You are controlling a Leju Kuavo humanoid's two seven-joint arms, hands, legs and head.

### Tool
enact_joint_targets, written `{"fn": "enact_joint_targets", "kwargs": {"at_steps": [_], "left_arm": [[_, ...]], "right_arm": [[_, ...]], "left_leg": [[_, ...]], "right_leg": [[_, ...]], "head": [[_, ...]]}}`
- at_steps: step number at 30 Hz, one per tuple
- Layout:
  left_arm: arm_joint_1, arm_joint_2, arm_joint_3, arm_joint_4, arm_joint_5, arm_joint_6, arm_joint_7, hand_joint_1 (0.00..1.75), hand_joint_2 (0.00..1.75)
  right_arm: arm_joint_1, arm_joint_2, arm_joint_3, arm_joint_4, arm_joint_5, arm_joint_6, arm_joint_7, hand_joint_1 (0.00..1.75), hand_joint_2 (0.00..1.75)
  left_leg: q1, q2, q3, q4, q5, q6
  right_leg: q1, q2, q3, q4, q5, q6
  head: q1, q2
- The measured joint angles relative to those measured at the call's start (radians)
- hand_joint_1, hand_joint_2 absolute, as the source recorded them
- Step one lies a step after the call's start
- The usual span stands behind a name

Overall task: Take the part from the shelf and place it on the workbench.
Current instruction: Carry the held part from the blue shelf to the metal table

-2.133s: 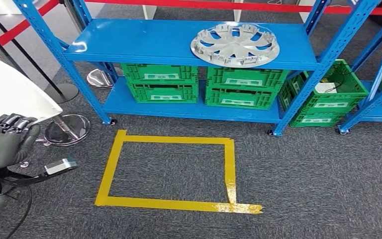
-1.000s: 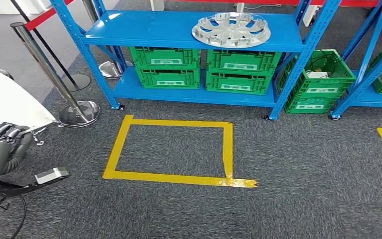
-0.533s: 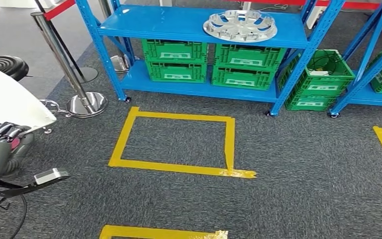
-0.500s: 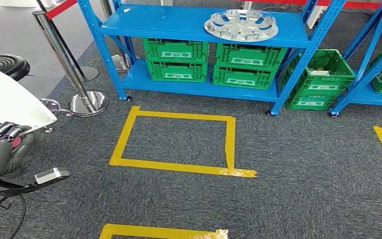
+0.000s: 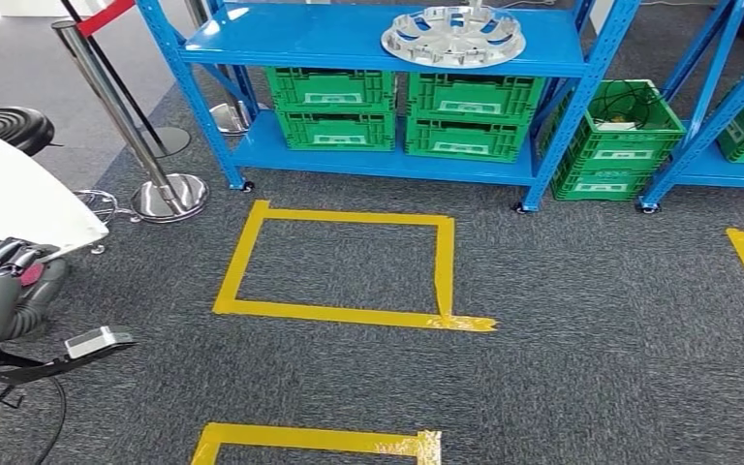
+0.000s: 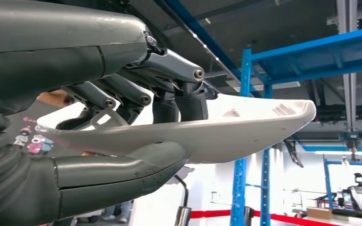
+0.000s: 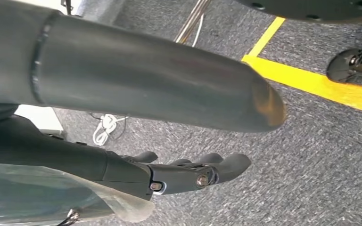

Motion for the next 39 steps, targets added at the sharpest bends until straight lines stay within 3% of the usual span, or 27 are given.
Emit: {"fn": "enact_joint_targets", "kwargs": {"at_steps": [2,3,4,7,9,12,21,26,28,30,32,33,34,36,37,39], "left_arm": [[0.003,-0.004,0.000,0.000,0.005,0.000,-0.004,1.75,1.75],[0.003,-0.006,-0.001,0.000,0.006,0.000,-0.005,1.75,1.75],[0.004,-0.007,0.000,0.000,0.006,0.000,-0.007,1.75,1.75],[0.003,-0.007,0.002,0.000,0.007,0.002,-0.010,1.75,1.75],[0.002,-0.007,0.005,0.000,0.008,0.002,-0.011,1.75,1.75],[0.004,-0.007,0.007,0.000,0.009,0.003,-0.012,1.75,1.75],[0.003,-0.006,0.009,0.000,0.004,0.002,-0.013,1.75,1.75],[0.003,-0.005,0.012,-0.001,0.004,0.002,-0.013,1.75,1.75],[0.001,-0.005,0.014,-0.002,0.004,0.002,-0.013,1.75,1.75],[0.000,-0.006,0.015,-0.002,0.003,0.002,-0.013,1.75,1.75],[0.000,-0.006,0.014,-0.003,0.003,0.002,-0.014,1.75,1.75],[0.000,-0.006,0.014,-0.003,0.002,0.002,-0.014,1.75,1.75],[-0.001,-0.006,0.014,-0.003,0.002,0.002,-0.015,1.75,1.75],[-0.003,-0.006,0.014,-0.003,0.002,0.002,-0.015,1.75,1.75],[-0.006,-0.006,0.014,-0.003,0.002,0.002,-0.015,1.75,1.75],[-0.012,-0.006,0.013,-0.003,0.002,0.002,-0.015,1.75,1.75]], "right_arm": [[0.000,0.001,0.000,0.007,0.008,0.007,-0.003,0.00,0.00],[0.000,0.002,0.000,0.011,0.013,0.012,-0.006,0.00,0.00],[0.000,0.002,0.000,0.014,0.018,0.017,-0.010,0.00,0.00],[-0.002,0.004,0.000,0.022,0.034,0.033,-0.024,0.00,0.00],[-0.004,0.005,0.000,0.027,0.046,0.038,-0.028,0.00,0.00],[-0.006,0.006,0.000,0.034,0.064,0.040,-0.027,0.00,0.00],[-0.010,0.017,0.000,0.051,0.105,0.051,-0.015,0.00,0.00],[-0.011,0.021,0.000,0.056,0.110,0.052,-0.014,0.00,0.00],[-0.012,0.021,0.000,0.057,0.113,0.053,-0.013,0.00,0.00],[-0.012,0.021,0.000,0.059,0.117,0.057,-0.013,0.00,0.00],[-0.011,0.022,0.000,0.063,0.124,0.065,-0.015,0.00,0.00],[-0.011,0.022,0.000,0.065,0.128,0.070,-0.016,0.00,0.00],[-0.011,0.022,0.000,0.067,0.133,0.074,-0.018,0.00,0.00],[-0.011,0.023,0.000,0.070,0.143,0.079,-0.019,0.00,0.00],[-0.012,0.023,0.000,0.072,0.147,0.081,-0.019,0.00,0.00],[-0.012,0.025,0.000,0.075,0.155,0.083,-0.019,0.00,0.00]], "left_leg": [[0.003,0.000,-0.044,0.114,-0.046,-0.005],[0.004,0.000,-0.046,0.126,-0.041,-0.005],[0.005,0.000,-0.028,0.097,-0.017,-0.004],[0.002,0.001,0.072,-0.098,0.070,0.007],[-0.001,0.002,0.094,-0.158,0.081,0.010],[-0.004,0.000,0.088,-0.165,0.083,0.011],[-0.014,0.000,0.073,-0.153,0.090,0.029],[-0.013,-0.003,0.069,-0.161,0.103,0.046],[-0.007,-0.009,0.068,-0.173,0.116,0.055],[-0.005,-0.018,0.061,-0.175,0.124,0.059],[-0.004,-0.031,0.053,-0.173,0.129,0.056],[-0.003,-0.039,0.050,-0.172,0.130,0.054],[-0.002,-0.048,0.049,-0.170,0.131,0.051],[0.000,-0.067,0.045,-0.163,0.130,0.041],[0.001,-0.076,0.041,-0.159,0.130,0.033],[0.005,-0.097,0.029,-0.154,0.135,0.017]], "right_leg": [[0.003,-0.002,-0.009,0.001,0.005,-0.003],[0.004,-0.002,-0.013,0.003,0.007,-0.003],[0.005,-0.002,-0.015,0.004,0.008,-0.002],[0.007,-0.002,-0.020,0.011,0.011,0.002],[0.011,-0.002,-0.031,0.018,0.013,0.004],[0.011,-0.004,-0.041,0.020,0.018,0.005],[0.000,-0.003,-0.047,0.011,0.036,0.031],[-0.002,-0.006,-0.052,0.011,0.039,0.044],[-0.003,-0.002,-0.076,0.057,-0.001,0.049],[-0.006,0.001,-0.128,0.181,-0.074,0.053],[-0.008,0.002,-0.167,0.283,-0.111,0.056],[-0.009,0.003,-0.161,0.284,-0.102,0.056],[-0.010,0.006,-0.135,0.244,-0.077,0.057],[-0.017,0.043,-0.055,0.106,-0.026,0.058],[-0.020,0.063,-0.023,0.053,-0.014,0.057],[-0.018,0.079,-0.001,0.018,-0.018,0.049]], "head": [[0.000,0.000],[0.000,0.000],[0.000,0.000],[0.001,0.000],[0.001,0.000],[0.002,0.000],[0.002,0.000],[0.002,0.000],[0.003,0.000],[0.004,0.000],[0.004,0.000],[0.004,0.000],[0.004,0.000],[0.005,0.000],[0.004,0.000],[0.003,0.000]]}}
